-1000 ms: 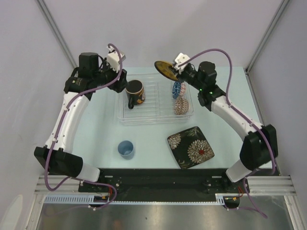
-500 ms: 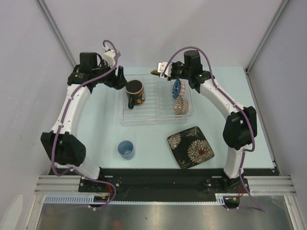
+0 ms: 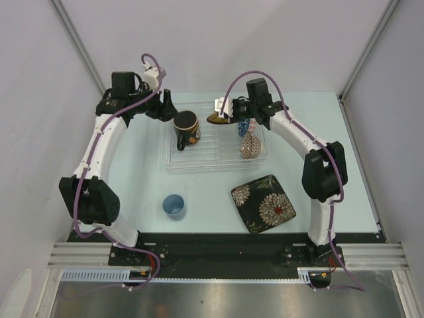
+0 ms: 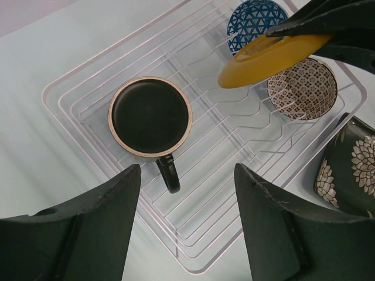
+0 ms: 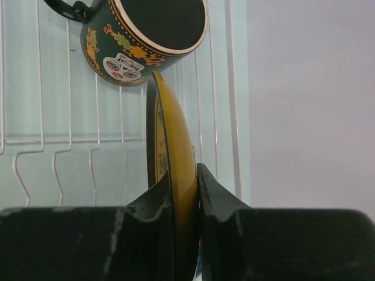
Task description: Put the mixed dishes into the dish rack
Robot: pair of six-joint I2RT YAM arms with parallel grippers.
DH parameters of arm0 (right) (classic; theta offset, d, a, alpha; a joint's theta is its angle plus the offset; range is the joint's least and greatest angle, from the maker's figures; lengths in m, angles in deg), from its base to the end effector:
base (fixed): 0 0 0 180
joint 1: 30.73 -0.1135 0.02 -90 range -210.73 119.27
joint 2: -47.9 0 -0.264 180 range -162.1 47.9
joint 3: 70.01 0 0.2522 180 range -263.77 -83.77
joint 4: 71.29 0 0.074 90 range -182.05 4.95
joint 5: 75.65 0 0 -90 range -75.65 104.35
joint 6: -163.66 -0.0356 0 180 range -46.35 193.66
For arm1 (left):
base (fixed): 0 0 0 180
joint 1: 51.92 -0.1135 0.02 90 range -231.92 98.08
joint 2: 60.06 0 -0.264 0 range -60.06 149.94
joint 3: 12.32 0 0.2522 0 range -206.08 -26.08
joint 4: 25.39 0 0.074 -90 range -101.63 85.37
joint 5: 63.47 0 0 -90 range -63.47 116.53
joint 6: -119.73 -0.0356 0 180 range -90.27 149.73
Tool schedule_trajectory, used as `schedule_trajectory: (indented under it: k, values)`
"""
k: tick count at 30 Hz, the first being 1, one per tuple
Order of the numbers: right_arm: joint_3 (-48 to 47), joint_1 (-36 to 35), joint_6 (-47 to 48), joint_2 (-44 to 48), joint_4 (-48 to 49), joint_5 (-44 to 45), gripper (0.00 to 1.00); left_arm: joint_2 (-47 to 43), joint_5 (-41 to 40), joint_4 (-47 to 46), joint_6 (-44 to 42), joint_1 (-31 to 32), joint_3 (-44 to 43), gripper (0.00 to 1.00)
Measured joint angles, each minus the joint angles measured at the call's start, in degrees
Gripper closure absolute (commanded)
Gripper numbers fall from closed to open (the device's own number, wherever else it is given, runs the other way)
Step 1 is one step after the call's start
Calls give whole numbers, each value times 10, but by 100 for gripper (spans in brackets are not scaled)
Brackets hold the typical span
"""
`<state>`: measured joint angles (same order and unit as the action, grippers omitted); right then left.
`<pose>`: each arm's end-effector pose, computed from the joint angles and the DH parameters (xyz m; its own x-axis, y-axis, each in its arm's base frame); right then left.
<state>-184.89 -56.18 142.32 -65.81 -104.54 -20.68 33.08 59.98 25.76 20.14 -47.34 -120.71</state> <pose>0.4117 0.2186 0.3056 0.5623 -0.5771 -0.5923 -0.7345 -0.0196 -0.6783 0.3591 -0.0484 0.3826 -0.4911 0.1788 -0.8526 0.6019 0.7771 -0.1837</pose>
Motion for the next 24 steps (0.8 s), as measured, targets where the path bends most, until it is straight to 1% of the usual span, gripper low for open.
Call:
schedule_trajectory:
  k: [13,24]
  values:
    - [1,1,-12,-24,10,-4,100,0,0,-2,1,-5,2,30]
    - [10,15,-32,-47,22,-23,100,0,0,-3,1,-10,2,30]
